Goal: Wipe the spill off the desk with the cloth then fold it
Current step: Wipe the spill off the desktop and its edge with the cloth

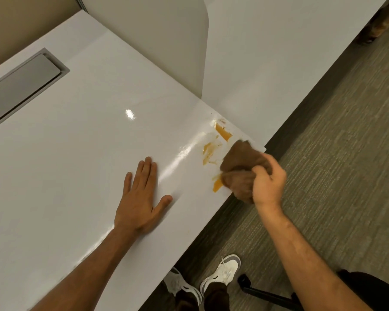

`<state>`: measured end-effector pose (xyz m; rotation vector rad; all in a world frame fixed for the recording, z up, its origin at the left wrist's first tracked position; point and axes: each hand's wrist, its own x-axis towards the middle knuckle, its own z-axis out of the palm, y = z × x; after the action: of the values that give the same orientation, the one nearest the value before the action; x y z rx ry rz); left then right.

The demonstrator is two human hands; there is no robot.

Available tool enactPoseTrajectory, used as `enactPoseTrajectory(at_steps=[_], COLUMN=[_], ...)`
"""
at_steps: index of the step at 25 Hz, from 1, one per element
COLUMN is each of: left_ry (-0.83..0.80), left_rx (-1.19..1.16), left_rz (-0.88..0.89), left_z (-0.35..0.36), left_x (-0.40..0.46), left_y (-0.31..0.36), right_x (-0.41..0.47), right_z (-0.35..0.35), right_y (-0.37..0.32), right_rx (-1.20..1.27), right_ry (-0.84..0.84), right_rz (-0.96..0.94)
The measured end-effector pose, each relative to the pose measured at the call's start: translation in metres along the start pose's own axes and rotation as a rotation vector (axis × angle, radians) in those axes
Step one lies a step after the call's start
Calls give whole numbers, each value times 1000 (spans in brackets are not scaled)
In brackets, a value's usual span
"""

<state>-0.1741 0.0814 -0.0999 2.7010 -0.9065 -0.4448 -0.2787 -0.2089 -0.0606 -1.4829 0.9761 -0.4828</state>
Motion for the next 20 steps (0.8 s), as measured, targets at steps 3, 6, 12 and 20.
enactPoseTrajectory(at_steps=[3, 6, 12, 20], left_ry=[-2, -4, -32, -7], left_rx=[-1, -3, -11, -4], left_rz=[2, -2, -11, -2], left_z=[0, -1, -6, -1], left_x=[0, 0, 0, 0], left_y=[0, 1, 5, 1], right_x=[18, 2, -24, -1], right_z=[4, 18, 20, 1], right_y=[-6, 4, 6, -7], right_rx=[9, -270, -323, -179], right_ry=[106, -11, -144, -16], right_rz=[-7, -85, -132, -47])
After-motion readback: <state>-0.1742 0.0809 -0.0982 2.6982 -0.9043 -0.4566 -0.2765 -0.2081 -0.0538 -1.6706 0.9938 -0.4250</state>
